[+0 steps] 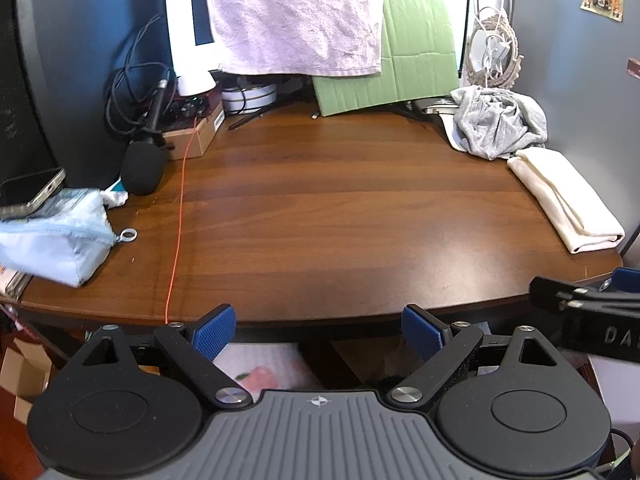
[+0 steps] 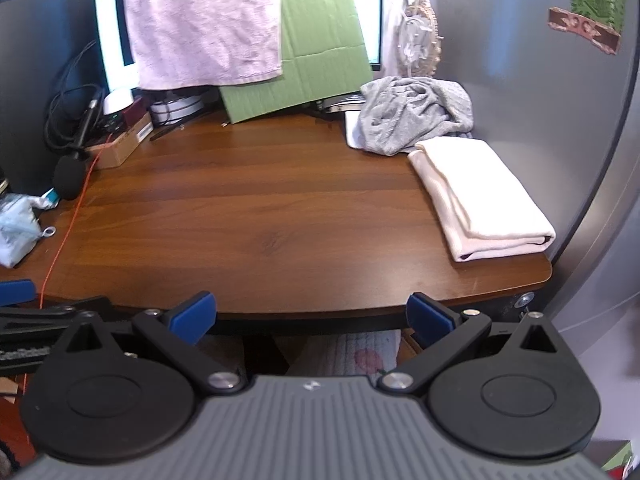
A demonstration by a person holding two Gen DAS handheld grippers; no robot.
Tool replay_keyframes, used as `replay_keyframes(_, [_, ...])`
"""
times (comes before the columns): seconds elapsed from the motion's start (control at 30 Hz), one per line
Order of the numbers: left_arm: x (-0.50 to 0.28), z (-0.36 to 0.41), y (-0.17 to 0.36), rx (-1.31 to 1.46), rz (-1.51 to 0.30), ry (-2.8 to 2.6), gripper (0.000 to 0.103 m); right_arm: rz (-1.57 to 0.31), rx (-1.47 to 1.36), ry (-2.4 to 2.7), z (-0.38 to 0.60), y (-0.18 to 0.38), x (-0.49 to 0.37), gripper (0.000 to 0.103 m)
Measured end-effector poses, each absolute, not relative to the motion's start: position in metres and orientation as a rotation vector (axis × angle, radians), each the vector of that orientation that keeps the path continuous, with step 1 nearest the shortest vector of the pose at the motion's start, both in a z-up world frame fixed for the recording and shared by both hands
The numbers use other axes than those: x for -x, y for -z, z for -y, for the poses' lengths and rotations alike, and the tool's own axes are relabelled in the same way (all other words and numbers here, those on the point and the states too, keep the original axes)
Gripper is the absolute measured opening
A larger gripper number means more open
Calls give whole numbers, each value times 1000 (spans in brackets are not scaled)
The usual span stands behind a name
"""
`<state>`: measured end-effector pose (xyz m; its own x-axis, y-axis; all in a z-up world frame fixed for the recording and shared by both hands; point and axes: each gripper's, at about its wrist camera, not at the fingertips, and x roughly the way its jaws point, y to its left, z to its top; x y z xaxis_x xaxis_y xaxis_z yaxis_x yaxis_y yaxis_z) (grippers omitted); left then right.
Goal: Fold clothes
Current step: 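Reach the right tool to the grey sweater and pinch it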
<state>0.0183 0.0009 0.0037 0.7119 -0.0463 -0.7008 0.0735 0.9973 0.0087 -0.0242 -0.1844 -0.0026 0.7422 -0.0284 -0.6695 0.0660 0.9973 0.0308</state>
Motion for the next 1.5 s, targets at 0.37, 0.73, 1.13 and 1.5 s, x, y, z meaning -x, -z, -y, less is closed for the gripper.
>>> replay_keyframes(0.37, [-77,-15,0,-41,-803,128,90,-630,155,49,212,12,-11,103])
replay_keyframes(0.73, [-121,-30,8,-38,-708,25,89,-634,132,13,241,8,-95,103])
replay_keyframes(1.13, [-177,-46,15,-196,-623,-54,89,-604,96,7,287,8,-225,103])
replay_keyframes(1.5, [-189,-34,19,-299,-495,-28,90,-679,142,-59,286,30,-317,51])
